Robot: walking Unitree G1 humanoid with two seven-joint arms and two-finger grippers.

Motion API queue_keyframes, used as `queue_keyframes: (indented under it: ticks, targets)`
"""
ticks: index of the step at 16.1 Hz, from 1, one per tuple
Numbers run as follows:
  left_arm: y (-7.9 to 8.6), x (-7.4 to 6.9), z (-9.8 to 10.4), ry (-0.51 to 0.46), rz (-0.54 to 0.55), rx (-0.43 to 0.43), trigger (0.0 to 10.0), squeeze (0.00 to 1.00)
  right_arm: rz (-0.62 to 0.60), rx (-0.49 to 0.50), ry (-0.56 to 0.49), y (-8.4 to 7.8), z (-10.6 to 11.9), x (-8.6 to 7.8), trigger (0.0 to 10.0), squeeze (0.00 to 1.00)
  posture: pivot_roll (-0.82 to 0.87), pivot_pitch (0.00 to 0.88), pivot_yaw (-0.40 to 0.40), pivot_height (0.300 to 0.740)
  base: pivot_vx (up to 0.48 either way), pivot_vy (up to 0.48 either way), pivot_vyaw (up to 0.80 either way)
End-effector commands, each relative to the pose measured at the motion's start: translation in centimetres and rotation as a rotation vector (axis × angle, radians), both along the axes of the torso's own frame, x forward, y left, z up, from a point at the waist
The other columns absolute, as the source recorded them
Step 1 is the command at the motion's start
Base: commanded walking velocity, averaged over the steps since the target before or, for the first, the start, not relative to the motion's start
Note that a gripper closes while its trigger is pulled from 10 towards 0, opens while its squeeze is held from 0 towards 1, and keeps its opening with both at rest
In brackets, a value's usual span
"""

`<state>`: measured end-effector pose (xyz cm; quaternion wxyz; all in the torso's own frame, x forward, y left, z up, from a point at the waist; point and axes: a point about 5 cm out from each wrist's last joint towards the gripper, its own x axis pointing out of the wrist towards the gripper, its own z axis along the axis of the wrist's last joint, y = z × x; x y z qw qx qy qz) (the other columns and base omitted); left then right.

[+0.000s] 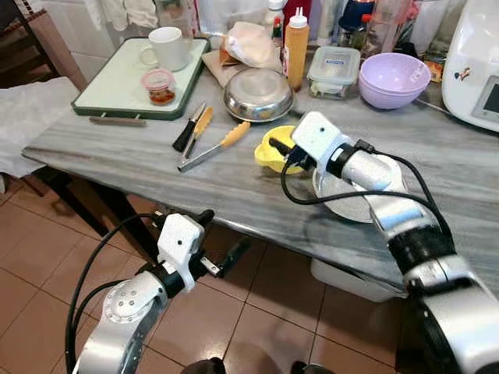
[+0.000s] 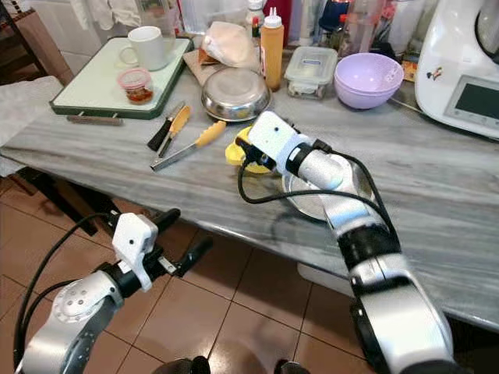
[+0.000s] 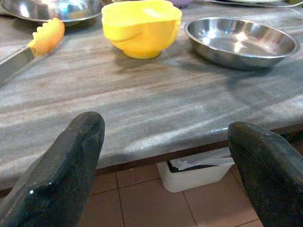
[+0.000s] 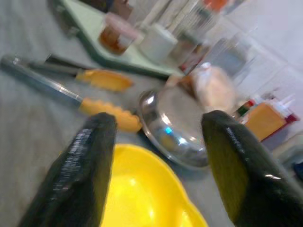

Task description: Setting the table

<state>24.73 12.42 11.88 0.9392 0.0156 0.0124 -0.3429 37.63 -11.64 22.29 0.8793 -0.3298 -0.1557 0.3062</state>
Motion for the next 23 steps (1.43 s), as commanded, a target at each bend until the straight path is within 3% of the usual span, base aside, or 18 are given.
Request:
queue_keyframes:
  ticks: [1, 5, 7, 9, 12, 16, 23]
  targets:
    - [0.0, 0.0, -0.2, 0.000, -0.007, 0.012, 10.0, 0.00, -0.025, 0.039, -0.037, -0.4, 0.8, -0.4, 10.0, 1.00, 0.01, 0.140, 0.056, 0.740, 0.000, 0.000, 0.00]
    - [0.4, 0.5, -0.1, -0.010, 0.019, -0.010, 10.0, 0.00, -0.151, 0.106, -0.073, -2.7, -0.4, -3.4, 10.0, 1.00, 0.00, 0.135, 0.052, 0.740, 0.000, 0.000, 0.00]
    - [0.1, 0.9, 0.1, -0.016, -0.003, -0.025, 10.0, 0.00, -0.278, 0.135, 0.019, -4.4, -3.4, -5.9, 10.0, 1.00, -0.03, 0.131, 0.061, 0.740, 0.000, 0.000, 0.00]
    - [-0.1, 1.2, 0.3, -0.021, -0.024, -0.032, 10.0, 0.00, -0.344, 0.164, 0.081, -5.2, -4.7, -6.6, 10.0, 1.00, -0.05, 0.127, 0.074, 0.740, 0.000, 0.000, 0.00]
    - [-0.6, 1.4, 0.6, -0.016, -0.095, -0.049, 10.0, 0.00, -0.497, 0.269, 0.161, -7.3, -5.1, -6.4, 10.0, 1.00, -0.06, 0.123, 0.087, 0.740, 0.000, 0.000, 0.00]
    - [-0.3, 1.7, 0.7, -0.023, -0.088, -0.044, 10.0, 0.00, -0.573, 0.345, 0.288, -7.4, -4.7, -5.6, 10.0, 1.00, -0.05, 0.118, 0.082, 0.740, 0.000, 0.000, 0.00]
    - [-0.2, 1.4, 0.5, -0.015, -0.084, -0.042, 10.0, 0.00, -0.567, 0.367, 0.448, -6.5, -5.7, -4.6, 10.0, 0.98, -0.04, 0.114, 0.073, 0.740, 0.000, 0.000, 0.00]
